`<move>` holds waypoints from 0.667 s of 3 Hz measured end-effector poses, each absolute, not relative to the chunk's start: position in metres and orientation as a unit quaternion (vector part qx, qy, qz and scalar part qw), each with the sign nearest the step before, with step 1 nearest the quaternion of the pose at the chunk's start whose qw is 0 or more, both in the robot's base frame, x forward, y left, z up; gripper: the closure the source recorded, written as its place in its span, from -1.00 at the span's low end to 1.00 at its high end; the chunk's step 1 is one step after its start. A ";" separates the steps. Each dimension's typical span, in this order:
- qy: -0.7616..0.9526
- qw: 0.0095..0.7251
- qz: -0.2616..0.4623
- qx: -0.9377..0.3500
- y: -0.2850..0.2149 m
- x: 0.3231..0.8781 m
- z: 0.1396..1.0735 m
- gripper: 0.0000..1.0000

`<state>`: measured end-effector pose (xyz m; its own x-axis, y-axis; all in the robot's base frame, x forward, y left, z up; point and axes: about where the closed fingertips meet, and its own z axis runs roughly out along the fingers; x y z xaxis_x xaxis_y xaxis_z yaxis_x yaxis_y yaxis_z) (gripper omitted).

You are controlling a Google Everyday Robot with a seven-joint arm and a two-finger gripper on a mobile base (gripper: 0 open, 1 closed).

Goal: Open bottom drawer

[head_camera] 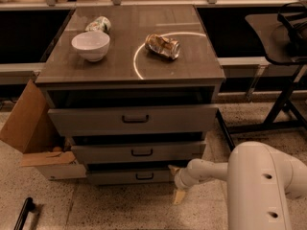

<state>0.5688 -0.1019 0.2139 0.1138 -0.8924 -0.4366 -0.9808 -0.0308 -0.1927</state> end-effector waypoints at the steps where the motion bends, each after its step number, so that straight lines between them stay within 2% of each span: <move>1: 0.657 0.229 0.093 -0.712 -0.099 0.582 0.204 -1.00; 2: 0.657 0.227 0.095 -0.713 -0.097 0.594 0.194 -1.00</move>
Offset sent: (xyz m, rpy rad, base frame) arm 0.0449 0.0053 -0.0287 -0.0072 -0.0075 0.0026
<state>0.5945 -0.0966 0.1941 0.1199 -0.8933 -0.4332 -0.9795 -0.0352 -0.1985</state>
